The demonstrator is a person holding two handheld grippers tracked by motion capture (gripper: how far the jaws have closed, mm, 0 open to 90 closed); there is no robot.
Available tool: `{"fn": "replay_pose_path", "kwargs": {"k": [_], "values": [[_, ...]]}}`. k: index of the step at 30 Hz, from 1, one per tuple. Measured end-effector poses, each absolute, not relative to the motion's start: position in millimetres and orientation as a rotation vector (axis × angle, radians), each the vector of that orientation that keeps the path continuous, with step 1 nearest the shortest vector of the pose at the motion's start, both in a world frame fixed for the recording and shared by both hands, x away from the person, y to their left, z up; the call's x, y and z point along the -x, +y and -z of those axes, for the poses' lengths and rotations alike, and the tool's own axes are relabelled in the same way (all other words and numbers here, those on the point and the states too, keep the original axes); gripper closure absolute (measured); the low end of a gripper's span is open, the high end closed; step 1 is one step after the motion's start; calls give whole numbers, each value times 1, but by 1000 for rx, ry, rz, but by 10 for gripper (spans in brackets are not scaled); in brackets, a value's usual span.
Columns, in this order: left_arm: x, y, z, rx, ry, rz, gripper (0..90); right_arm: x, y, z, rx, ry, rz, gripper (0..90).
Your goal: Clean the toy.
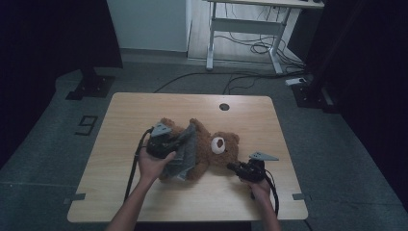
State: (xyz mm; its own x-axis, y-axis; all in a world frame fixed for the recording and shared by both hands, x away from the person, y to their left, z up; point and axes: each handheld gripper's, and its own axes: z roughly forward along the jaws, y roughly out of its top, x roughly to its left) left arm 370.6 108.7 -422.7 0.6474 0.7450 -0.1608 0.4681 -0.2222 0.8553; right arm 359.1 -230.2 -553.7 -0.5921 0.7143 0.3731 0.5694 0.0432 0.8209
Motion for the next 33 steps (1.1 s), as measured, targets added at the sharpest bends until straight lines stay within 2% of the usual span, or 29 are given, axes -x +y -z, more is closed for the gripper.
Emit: {"fn": "replay_pose_path", "kwargs": {"k": [1, 2, 7, 11, 15, 26, 33], "values": [[-371, 109, 423, -1872, 962, -349, 784, -359, -230, 554, -1345, 2165, -1592, 660], [-376, 89, 419, -1877, 932, -319, 784, -359, -230, 554, -1345, 2166, -1592, 660], [-388, 50, 423, -1924, 902, -325, 782, -359, -230, 554, -1341, 2163, -1587, 660], [-398, 41, 437, -1978, 941, -349, 782, -359, -230, 554, -1339, 2165, -1587, 660], [-406, 56, 457, -1999, 1006, -386, 780, -361, -231, 554, -1337, 2164, -1596, 660], [-394, 113, 452, -1929, 1078, -446, 780, -360, -231, 554, -1332, 2168, -1588, 660], [-393, 152, 477, -1918, 1191, -461, 782, -360, -231, 554, -1332, 2170, -1588, 661]]}}
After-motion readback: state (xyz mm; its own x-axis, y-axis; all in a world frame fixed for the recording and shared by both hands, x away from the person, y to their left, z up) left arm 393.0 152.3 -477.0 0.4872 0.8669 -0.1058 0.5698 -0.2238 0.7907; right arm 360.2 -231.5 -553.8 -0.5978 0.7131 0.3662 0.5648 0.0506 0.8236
